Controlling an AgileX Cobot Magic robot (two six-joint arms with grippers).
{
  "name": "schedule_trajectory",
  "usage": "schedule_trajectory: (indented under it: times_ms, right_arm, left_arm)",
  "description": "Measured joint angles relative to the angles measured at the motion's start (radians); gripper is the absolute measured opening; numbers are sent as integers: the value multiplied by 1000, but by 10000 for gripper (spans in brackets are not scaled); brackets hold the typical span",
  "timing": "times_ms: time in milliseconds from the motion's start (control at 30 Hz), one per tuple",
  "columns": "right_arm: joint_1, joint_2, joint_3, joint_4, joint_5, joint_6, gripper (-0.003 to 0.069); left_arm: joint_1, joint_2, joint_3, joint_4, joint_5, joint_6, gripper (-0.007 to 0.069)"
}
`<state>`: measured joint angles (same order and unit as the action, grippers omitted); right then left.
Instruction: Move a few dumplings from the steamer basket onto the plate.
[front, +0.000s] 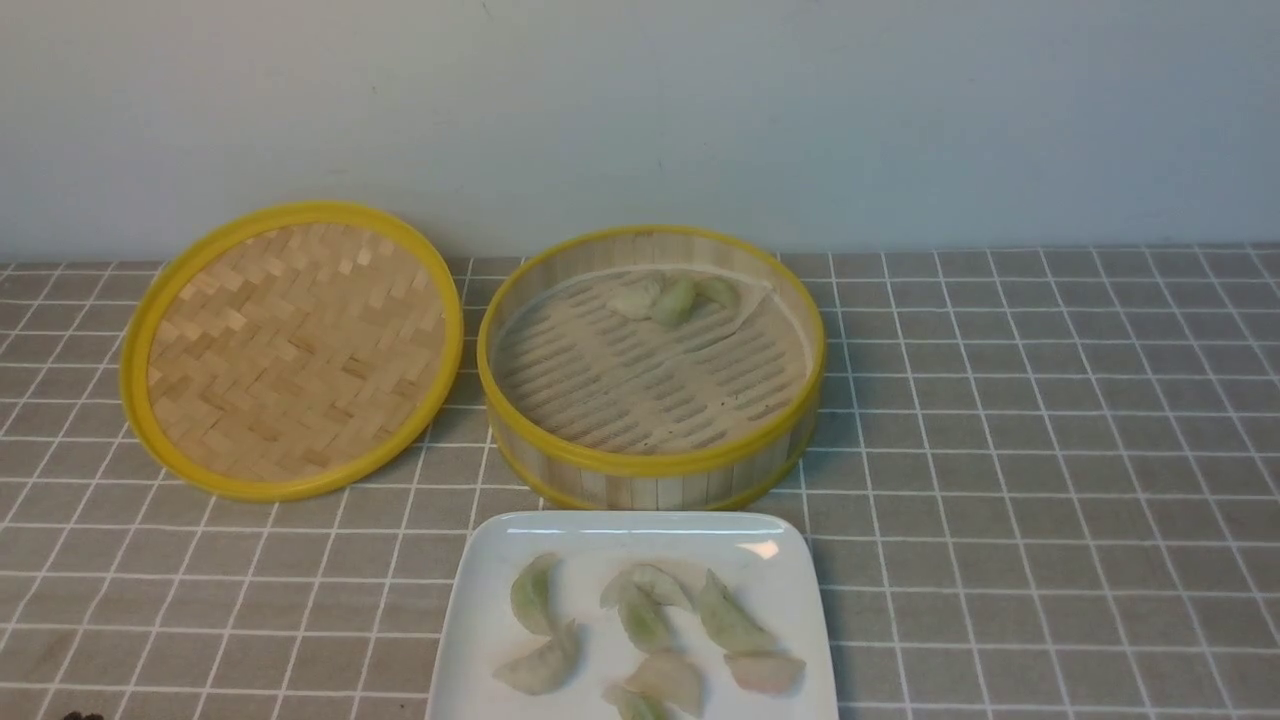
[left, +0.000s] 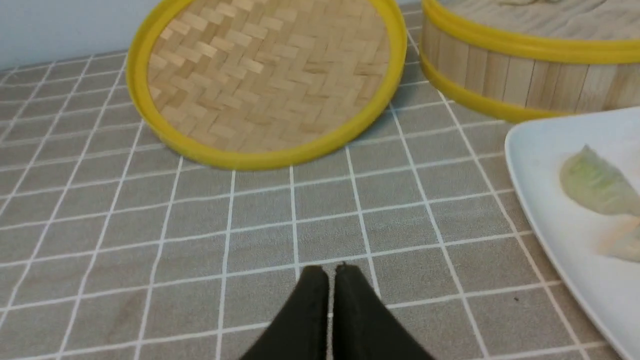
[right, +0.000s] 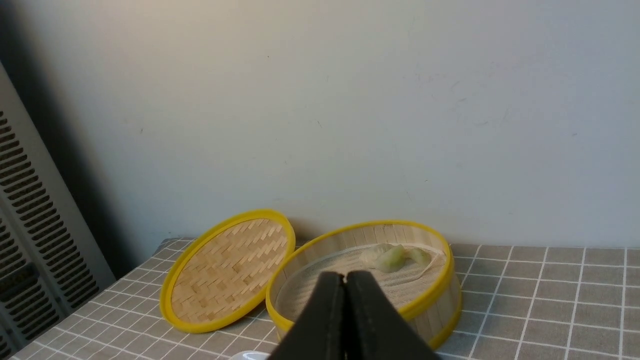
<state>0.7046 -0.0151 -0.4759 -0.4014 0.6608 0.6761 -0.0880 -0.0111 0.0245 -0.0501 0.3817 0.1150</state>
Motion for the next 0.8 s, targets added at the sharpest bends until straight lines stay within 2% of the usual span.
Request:
schedule_trajectory:
  times_ms: [267,800]
  right_arm:
    - [0,0,0,1,0,0,-13]
    - [0,0,0,3,0,0,-13]
  left_arm:
    - [50,0,0,0,0,17,-5]
    - [57,0,0,-25,0,11,-5]
